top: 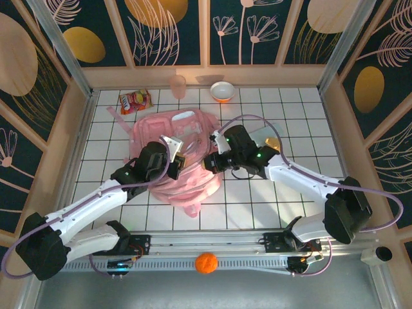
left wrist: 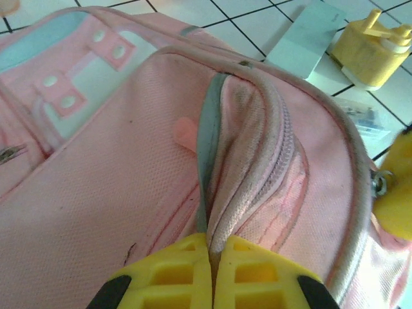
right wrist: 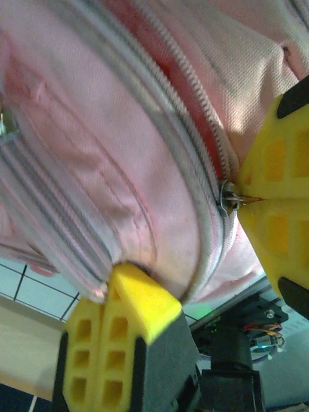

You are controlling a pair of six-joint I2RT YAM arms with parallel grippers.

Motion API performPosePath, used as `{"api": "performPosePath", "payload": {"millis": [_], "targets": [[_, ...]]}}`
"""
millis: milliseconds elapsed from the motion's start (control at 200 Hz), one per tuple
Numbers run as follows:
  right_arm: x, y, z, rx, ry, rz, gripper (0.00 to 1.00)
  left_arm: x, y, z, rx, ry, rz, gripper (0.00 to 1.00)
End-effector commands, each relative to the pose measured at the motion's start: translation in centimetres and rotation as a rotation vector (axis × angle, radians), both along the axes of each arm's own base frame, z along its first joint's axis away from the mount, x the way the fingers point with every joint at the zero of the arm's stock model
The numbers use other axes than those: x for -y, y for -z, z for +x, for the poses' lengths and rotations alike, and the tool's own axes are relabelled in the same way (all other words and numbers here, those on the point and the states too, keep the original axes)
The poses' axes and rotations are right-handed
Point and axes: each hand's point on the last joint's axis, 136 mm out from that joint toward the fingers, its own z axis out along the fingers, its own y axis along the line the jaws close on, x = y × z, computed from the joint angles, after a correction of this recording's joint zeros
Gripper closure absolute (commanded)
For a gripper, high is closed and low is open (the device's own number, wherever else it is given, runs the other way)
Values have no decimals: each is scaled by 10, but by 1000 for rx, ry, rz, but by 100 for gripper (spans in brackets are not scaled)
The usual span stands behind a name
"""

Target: Pack the student bag

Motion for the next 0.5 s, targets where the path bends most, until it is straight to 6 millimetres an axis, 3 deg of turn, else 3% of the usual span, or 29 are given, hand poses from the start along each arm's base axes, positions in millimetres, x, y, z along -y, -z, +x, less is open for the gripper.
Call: {"api": "performPosePath", "payload": {"millis": [0, 110, 200, 495], "targets": [[9, -1, 34, 69, 62, -16, 100, 15, -30, -12, -44, 50, -128, 100], [9, -5, 50, 109, 46, -14, 100, 13, -28, -19, -81, 52, -134, 100], [4, -6, 51, 118, 16, -19, 100, 15, -32, -15, -71, 32, -163, 100], [-13, 5, 13, 86, -37, -34, 100, 15, -80, 45, 49, -239, -355, 100]]}}
